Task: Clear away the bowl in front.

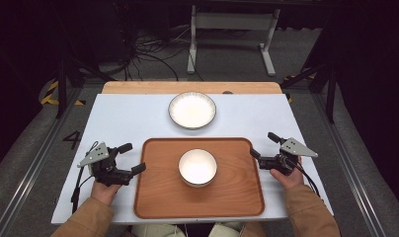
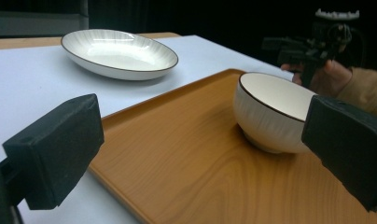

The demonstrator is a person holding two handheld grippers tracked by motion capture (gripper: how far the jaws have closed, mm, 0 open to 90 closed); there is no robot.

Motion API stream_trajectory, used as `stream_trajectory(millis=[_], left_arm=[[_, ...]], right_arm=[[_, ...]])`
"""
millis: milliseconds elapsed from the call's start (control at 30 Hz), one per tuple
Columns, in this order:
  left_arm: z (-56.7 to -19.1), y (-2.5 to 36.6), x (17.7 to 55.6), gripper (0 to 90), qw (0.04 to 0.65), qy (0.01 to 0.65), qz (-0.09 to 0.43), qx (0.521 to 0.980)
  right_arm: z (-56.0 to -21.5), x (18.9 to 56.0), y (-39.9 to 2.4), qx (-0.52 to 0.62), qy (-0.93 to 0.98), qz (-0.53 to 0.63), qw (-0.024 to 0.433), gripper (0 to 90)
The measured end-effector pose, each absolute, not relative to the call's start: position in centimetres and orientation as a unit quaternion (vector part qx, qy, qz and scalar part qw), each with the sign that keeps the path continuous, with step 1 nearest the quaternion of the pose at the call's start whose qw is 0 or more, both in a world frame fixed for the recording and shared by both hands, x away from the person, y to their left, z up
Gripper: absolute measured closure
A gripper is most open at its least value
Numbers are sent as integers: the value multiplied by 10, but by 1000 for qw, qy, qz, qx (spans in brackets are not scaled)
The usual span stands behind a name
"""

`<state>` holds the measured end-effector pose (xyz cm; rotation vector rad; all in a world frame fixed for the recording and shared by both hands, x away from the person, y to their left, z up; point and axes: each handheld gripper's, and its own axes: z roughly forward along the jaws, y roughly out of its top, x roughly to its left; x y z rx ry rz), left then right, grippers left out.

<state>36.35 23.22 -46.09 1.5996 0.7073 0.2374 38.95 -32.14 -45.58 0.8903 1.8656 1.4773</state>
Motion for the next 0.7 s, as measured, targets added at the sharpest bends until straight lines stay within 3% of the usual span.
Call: stream_trajectory(millis=[700], left_arm=[[-465,229,361,1,565,333,143,741]], right_arm=[[-456,389,-321,333,702,555,297,48]])
